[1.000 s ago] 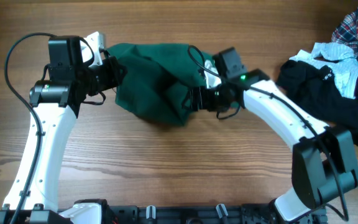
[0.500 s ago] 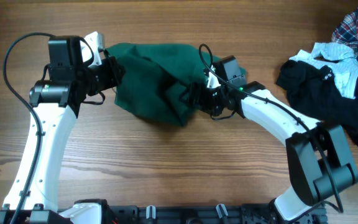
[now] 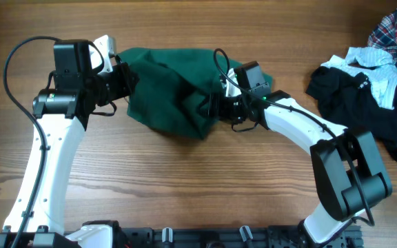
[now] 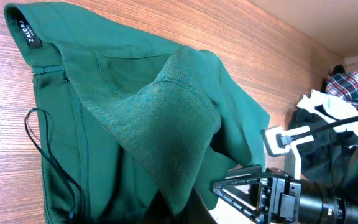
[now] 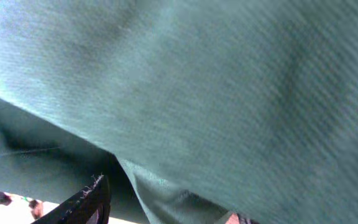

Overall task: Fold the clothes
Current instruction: 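Hold the green garment with both grippers and stretch it apart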

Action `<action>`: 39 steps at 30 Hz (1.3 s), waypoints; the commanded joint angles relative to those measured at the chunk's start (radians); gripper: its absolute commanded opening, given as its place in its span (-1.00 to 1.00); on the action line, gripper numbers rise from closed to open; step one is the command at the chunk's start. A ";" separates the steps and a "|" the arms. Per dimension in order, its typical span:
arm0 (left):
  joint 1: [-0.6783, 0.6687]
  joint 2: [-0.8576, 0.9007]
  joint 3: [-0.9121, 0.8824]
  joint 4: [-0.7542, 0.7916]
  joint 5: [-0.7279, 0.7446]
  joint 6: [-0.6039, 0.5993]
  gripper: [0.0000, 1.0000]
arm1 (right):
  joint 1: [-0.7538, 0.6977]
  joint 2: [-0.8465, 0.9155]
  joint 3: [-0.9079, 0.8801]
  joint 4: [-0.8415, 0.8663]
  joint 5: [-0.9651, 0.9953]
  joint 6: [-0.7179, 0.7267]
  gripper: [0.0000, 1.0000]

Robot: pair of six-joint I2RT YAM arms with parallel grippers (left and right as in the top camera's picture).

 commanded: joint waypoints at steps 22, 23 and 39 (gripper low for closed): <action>0.004 -0.008 0.002 0.031 -0.077 0.020 -0.92 | -0.147 -0.243 0.234 -0.353 0.109 -0.296 -0.92; 0.004 -0.008 0.002 0.036 -0.077 0.020 -0.92 | -0.164 -0.261 0.257 -0.385 0.109 -0.307 -0.91; 0.114 -0.008 0.090 0.088 -0.077 0.021 -0.92 | -0.350 -0.343 0.516 -0.661 0.135 -0.432 -0.91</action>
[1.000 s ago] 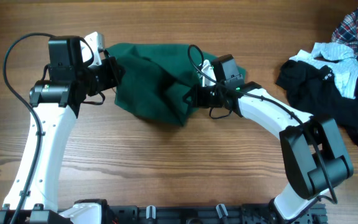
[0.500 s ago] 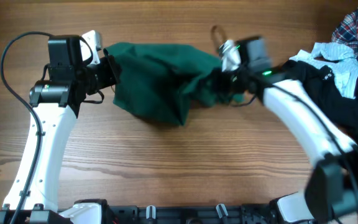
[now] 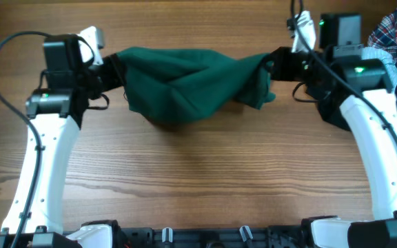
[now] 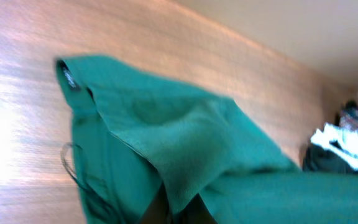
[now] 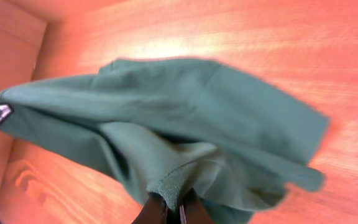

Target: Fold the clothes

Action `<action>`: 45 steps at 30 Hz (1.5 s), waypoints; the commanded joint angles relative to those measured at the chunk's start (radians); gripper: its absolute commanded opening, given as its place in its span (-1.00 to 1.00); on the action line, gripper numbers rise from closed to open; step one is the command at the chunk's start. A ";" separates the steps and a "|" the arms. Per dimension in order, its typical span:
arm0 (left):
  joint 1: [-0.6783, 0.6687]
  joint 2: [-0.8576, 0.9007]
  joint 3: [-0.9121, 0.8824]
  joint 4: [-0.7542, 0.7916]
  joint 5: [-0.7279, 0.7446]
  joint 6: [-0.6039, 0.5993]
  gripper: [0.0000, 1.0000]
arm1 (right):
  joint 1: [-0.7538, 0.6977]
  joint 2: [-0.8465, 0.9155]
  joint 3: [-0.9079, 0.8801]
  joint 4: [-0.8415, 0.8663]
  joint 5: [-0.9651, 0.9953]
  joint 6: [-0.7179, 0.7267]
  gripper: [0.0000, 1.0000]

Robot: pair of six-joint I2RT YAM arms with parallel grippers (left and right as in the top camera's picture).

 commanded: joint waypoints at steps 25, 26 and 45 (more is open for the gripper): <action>0.044 0.011 0.062 -0.422 0.126 0.020 -0.53 | -0.103 -0.064 0.064 -0.036 0.018 -0.086 -0.91; 0.025 0.019 0.056 -0.470 0.126 0.020 -0.53 | -0.103 -0.063 0.064 -0.033 0.018 -0.087 -0.91; -0.088 0.098 -0.442 -0.105 0.146 -0.165 -0.47 | -0.103 -0.061 0.064 -0.011 0.018 -0.105 -0.91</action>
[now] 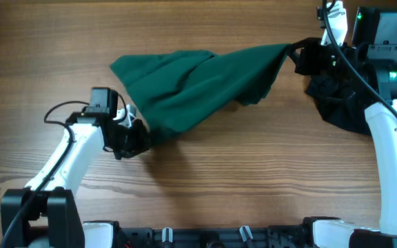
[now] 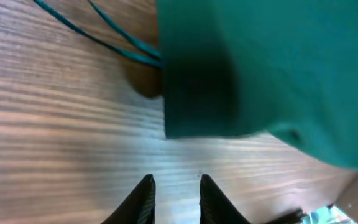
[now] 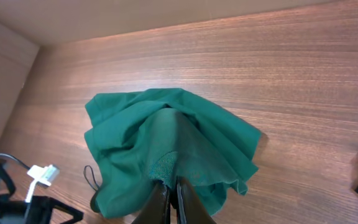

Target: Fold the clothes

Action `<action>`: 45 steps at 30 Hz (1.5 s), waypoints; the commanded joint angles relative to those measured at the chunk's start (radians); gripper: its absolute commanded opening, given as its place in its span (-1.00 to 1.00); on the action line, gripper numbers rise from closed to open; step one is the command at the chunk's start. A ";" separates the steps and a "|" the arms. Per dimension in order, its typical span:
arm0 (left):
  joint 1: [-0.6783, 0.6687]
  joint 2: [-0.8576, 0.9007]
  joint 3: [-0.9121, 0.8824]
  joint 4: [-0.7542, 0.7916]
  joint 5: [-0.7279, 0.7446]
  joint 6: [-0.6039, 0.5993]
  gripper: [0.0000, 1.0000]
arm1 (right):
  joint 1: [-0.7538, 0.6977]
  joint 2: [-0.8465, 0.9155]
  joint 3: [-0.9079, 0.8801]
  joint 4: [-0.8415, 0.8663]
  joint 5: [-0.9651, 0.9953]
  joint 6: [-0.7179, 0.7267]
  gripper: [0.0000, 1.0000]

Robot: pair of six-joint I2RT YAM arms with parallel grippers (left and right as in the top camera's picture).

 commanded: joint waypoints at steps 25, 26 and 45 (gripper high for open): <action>-0.003 0.035 -0.125 0.362 0.026 -0.057 0.00 | -0.005 -0.004 0.024 0.005 0.014 -0.017 -0.91; -0.003 0.041 -0.125 0.372 0.026 -0.058 0.00 | -0.005 -0.004 0.024 0.004 0.014 -0.017 -0.91; -0.003 0.136 -0.125 0.553 0.111 -0.084 -0.02 | -0.005 -0.004 0.024 0.010 0.044 0.019 -0.91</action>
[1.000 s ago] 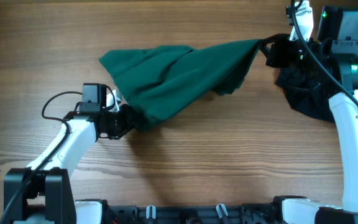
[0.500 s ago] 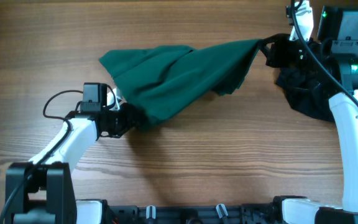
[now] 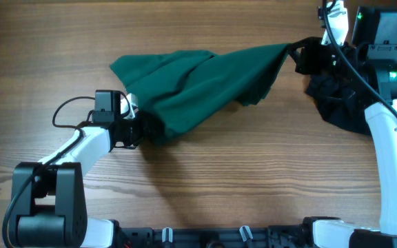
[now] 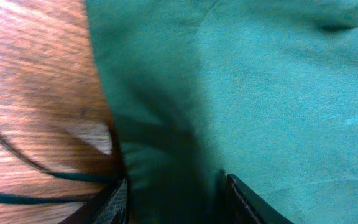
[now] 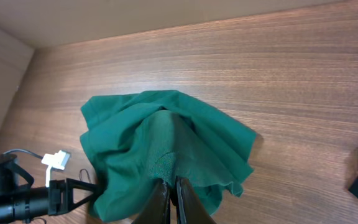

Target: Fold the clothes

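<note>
A dark green garment [image 3: 198, 79] lies spread across the table's middle, rising to its far right corner. My right gripper [image 3: 293, 54] is shut on that corner and holds it up; in the right wrist view the fingers [image 5: 169, 186] pinch a fold of the green cloth [image 5: 166, 137]. My left gripper [image 3: 142, 127] sits low at the garment's near left hem. Its jaws [image 4: 173, 186] stand open with the green fabric [image 4: 260, 93] lying between them. A thin dark drawstring [image 4: 42, 177] trails on the wood beside the left finger.
A pile of other clothes lies at the right edge: a black garment [image 3: 336, 96] under my right arm and a plaid shirt behind it. Bare wooden table [image 3: 219, 179] fills the near side.
My left gripper has moved from the bare wood just off the hem onto the hem, and its jaws stand wider with cloth between them. The right gripper holds the corner as before.
First both grippers gripped the green garment bunched at the table's middle. Then it hung stretched between them at the far side. Then the left had let go and sat low by the near left hem. Now it is open around that hem.
</note>
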Action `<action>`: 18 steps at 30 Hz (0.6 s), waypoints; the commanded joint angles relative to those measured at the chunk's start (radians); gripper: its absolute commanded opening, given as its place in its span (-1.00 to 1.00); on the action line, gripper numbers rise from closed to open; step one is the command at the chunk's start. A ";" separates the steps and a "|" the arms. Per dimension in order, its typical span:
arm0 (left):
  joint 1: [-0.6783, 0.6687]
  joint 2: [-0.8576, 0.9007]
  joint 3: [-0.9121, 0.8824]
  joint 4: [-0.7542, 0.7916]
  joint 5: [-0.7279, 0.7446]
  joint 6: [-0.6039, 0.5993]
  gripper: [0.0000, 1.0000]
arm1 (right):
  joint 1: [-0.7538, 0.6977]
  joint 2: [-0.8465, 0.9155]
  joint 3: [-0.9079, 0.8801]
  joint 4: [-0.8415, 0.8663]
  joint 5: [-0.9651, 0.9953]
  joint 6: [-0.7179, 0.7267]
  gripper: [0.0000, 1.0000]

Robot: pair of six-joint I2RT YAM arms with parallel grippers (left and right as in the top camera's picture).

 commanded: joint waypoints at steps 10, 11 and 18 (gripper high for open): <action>-0.002 0.011 -0.008 0.068 0.101 -0.053 -0.18 | -0.005 -0.004 0.024 0.006 0.028 0.024 -0.92; -0.003 0.011 -0.008 0.068 0.103 -0.053 -0.45 | -0.005 -0.004 0.024 0.006 0.028 0.024 -0.91; -0.002 -0.006 -0.007 0.111 0.135 -0.053 -0.92 | -0.005 -0.004 0.024 0.005 0.028 0.022 -0.91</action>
